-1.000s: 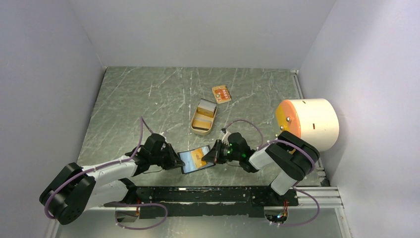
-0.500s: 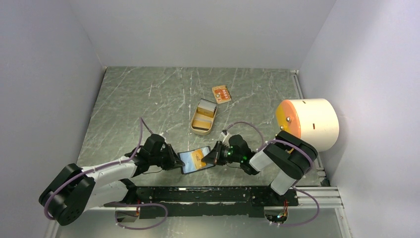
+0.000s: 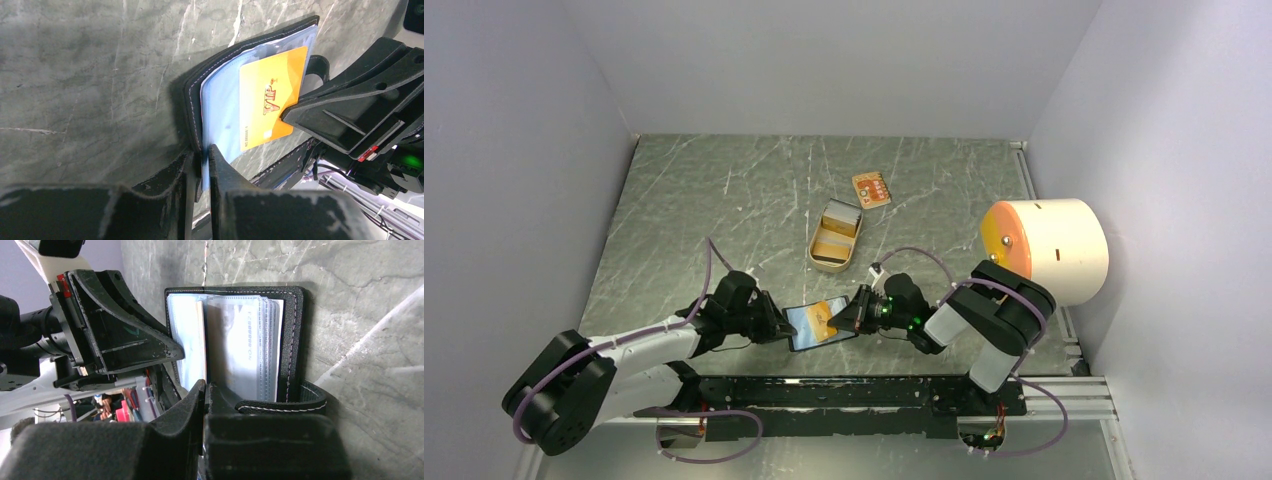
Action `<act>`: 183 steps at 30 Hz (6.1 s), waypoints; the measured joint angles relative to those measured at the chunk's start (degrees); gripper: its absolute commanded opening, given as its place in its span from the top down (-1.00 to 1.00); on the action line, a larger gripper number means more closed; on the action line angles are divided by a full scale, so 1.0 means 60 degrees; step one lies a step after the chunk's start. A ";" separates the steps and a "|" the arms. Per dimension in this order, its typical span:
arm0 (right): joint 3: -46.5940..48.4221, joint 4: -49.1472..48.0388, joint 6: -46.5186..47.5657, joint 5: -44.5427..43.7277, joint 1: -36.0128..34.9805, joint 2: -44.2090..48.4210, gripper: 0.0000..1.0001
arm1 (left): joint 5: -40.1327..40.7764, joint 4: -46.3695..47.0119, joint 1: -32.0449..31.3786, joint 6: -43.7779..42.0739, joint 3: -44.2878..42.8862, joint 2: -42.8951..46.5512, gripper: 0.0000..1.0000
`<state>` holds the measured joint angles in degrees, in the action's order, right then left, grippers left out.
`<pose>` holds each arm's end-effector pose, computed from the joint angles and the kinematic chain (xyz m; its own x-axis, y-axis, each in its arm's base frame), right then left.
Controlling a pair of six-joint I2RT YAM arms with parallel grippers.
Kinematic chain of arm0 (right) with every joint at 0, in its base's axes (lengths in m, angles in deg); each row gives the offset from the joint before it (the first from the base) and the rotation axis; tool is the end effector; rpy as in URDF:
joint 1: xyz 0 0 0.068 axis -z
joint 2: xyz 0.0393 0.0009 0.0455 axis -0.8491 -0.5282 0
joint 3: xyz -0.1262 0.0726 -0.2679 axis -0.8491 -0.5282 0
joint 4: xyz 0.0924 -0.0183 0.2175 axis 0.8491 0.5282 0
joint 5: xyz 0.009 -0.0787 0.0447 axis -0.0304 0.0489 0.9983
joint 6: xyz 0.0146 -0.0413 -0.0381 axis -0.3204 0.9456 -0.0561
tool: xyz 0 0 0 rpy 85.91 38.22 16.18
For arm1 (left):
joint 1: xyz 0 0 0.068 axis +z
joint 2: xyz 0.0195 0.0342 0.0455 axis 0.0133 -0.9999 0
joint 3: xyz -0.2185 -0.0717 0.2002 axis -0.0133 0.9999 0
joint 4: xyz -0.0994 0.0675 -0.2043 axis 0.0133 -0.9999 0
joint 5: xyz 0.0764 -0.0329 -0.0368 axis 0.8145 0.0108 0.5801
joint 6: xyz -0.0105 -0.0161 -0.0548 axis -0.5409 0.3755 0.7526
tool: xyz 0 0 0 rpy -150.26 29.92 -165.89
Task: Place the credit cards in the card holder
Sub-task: Insert the credit card into the card holder.
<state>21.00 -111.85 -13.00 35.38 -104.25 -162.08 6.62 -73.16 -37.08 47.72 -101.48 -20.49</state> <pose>0.1602 0.1892 0.1490 -0.9445 0.2175 -0.2462 -0.1243 0.4572 0.8806 0.1133 -0.0974 0.1656 -0.9169 -0.3622 -0.1676 -0.1512 0.7039 -0.6940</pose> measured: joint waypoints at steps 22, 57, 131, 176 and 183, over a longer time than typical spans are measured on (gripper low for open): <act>0.0929 0.3093 0.0900 -0.0703 -0.0244 0.1228 0.43 | -0.0149 0.0153 0.0000 0.0004 0.0011 -0.0069 0.49; 0.1960 0.4881 0.1880 -0.1253 -0.1107 0.1249 0.33 | -0.0382 0.0517 0.0000 0.0106 0.0018 0.0084 0.51; 0.2175 0.6273 0.3694 -0.2455 -0.0444 0.2080 0.48 | -0.1024 0.1665 0.0000 0.0135 0.0375 0.1118 0.50; 0.1883 0.5249 0.3523 -0.2087 -0.0430 0.1752 0.47 | -0.0954 0.1351 0.0000 -0.0408 -0.0605 -0.1228 0.53; 0.1803 0.4870 0.3446 -0.1942 -0.0430 0.1596 0.48 | -0.1144 0.2135 0.0000 -0.0372 -0.0601 -0.1483 0.42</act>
<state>31.81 -82.63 7.67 23.73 -106.83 -152.51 -0.24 -60.35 -37.08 45.49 -105.08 -29.39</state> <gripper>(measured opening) 0.261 0.279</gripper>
